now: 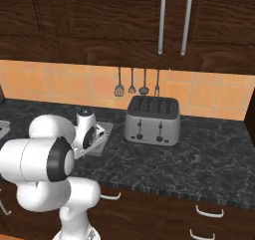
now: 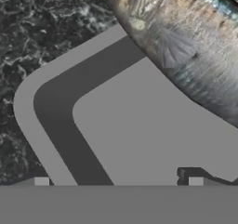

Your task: Take the meat container that has the fish and place it on the second highest rack of the freezer. Then take the vegetable container that has the potato and lemon wedge and place it on the highest rack of the freezer.

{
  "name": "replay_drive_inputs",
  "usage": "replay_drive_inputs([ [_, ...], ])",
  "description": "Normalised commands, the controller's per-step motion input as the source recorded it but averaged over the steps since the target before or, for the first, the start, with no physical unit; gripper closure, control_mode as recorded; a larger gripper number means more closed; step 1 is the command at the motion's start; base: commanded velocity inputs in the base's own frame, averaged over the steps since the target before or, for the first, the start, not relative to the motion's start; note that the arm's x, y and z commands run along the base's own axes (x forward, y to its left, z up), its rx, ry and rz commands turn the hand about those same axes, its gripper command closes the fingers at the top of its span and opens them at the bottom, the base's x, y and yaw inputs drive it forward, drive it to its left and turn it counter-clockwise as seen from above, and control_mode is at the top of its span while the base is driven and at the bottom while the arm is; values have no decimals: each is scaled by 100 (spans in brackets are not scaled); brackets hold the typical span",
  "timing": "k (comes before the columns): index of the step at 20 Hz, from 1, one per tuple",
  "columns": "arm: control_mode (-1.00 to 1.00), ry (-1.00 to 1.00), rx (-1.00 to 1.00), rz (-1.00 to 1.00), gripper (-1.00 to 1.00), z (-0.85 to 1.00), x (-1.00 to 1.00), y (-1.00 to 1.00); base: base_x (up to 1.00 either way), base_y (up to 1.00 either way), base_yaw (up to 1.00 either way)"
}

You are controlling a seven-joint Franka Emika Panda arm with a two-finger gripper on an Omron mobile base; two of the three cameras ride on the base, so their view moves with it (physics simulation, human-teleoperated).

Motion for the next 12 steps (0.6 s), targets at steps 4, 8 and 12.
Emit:
replay_drive_inputs([
  [4,-100,-5,0,0,-100,-13,0,0,0,0,0],
  [8,-100,0,0,0,-100,0,0,0,0,0,0],
  [12,-100,0,0,0,100,0,0,0,0,0,0],
])
